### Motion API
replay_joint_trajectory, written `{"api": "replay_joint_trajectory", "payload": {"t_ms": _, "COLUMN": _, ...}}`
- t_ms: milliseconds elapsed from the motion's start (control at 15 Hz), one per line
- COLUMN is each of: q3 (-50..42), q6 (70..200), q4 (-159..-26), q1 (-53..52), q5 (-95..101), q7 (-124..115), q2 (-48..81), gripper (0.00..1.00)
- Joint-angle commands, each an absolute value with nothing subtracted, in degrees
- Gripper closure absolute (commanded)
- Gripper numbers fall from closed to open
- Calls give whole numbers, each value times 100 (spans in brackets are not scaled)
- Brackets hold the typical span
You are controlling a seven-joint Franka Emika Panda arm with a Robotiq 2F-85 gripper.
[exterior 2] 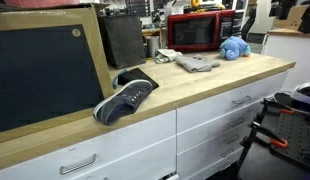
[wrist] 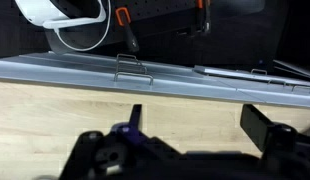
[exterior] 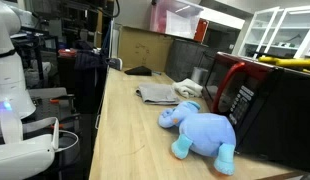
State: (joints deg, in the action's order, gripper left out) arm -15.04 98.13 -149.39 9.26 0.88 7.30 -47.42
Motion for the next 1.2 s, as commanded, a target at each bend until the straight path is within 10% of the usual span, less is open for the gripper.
{"api": "replay_joint_trajectory", "payload": {"t_ms": 0, "q3": -1455, "q6": 9805, "q4": -14929, "q1": 989, "q5": 52, "q7": 770, "q2": -4725, "gripper": 0}}
{"api": "replay_joint_trajectory", "payload": {"t_ms": 1133, "q3": -378, "q6": 11236, "q4": -14498, "q1": 207, "q5": -1099, "q7": -366, "q2": -2481, "gripper": 0}}
